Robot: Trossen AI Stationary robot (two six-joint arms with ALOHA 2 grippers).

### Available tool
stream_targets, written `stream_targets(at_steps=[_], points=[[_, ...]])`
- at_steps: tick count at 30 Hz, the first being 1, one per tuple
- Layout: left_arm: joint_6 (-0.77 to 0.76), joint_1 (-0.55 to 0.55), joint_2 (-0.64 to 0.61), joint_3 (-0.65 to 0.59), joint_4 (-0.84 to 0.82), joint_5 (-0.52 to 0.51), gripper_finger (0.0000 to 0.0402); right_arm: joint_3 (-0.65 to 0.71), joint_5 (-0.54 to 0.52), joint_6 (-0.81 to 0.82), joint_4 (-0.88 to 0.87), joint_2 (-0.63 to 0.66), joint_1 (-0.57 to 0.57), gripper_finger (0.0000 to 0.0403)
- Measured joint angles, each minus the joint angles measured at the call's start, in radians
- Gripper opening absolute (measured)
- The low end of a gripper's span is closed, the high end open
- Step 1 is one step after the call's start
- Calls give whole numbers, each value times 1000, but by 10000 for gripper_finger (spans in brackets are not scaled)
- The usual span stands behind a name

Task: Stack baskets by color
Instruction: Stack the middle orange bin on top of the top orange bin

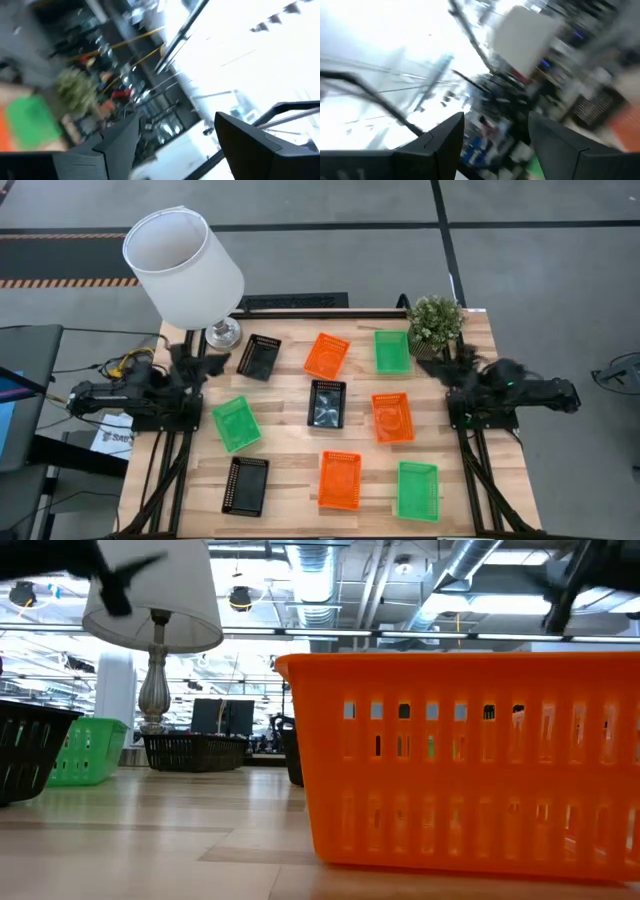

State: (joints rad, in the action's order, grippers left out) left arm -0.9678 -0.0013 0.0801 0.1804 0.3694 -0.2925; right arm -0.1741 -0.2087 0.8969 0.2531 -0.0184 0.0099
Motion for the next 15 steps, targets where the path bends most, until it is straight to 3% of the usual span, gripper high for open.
stream_targets(at_steps=[6,10,15], points=[[156,0,212,292,-138,9,251,-302,-17,-142,-332,-104,12,244],[125,0,397,530,-476,15,251,-524,-22,-113,-737,-275,11,243],[-14,0,623,830,-880,30,251,-748,32,116,-1187,-525,10,243]])
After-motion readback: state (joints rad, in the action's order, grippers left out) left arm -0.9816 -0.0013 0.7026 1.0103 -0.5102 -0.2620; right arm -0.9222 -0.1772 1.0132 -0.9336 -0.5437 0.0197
